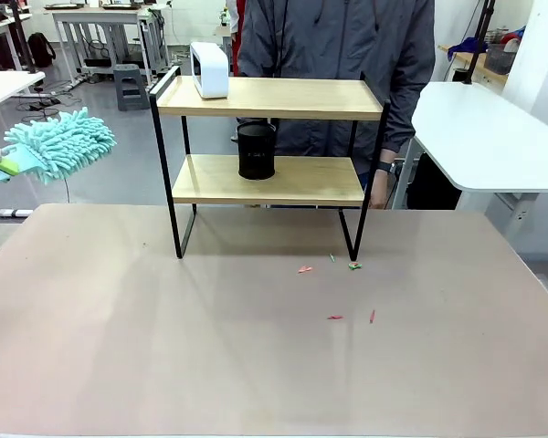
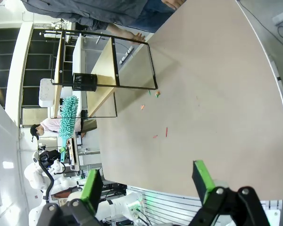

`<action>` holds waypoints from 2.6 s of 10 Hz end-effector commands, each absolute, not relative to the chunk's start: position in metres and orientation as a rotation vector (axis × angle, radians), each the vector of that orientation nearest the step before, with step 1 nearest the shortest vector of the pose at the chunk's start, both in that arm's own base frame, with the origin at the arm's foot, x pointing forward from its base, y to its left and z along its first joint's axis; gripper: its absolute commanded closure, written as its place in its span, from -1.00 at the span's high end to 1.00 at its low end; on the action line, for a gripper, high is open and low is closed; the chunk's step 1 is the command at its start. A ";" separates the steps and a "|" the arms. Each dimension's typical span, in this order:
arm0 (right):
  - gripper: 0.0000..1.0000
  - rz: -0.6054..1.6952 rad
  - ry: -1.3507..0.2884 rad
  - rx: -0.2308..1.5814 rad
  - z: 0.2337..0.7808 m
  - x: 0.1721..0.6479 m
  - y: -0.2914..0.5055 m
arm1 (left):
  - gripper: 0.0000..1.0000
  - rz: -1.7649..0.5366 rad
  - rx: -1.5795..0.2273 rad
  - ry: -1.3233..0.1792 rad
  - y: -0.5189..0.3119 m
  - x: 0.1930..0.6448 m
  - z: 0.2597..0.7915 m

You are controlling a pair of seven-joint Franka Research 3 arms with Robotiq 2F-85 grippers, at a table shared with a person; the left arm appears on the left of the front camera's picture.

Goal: Clean the shelf.
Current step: Hand the Duster back to the human.

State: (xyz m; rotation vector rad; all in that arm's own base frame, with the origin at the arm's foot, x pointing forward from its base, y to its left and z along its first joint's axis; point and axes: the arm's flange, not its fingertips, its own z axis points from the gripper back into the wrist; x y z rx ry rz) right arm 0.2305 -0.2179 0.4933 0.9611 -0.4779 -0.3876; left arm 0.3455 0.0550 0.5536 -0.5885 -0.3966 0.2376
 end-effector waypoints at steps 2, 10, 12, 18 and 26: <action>1.00 -0.378 -0.645 0.995 0.548 0.242 -0.225 | -0.75 0.080 -0.771 -0.587 0.047 0.355 0.606; 1.00 -0.130 -0.530 1.283 0.692 0.304 -0.063 | -0.75 -0.864 -1.021 -0.383 -0.062 0.339 0.716; 1.00 -0.184 -0.588 1.236 0.697 0.323 -0.058 | -0.75 -1.076 -1.039 -0.079 -0.125 0.364 0.692; 1.00 -0.020 -0.400 1.304 0.680 0.362 -0.027 | -0.75 -0.954 -1.110 -0.023 -0.153 0.360 0.654; 1.00 0.499 0.366 1.232 0.623 0.399 0.148 | -0.75 -1.080 -1.113 0.184 -0.176 0.362 0.634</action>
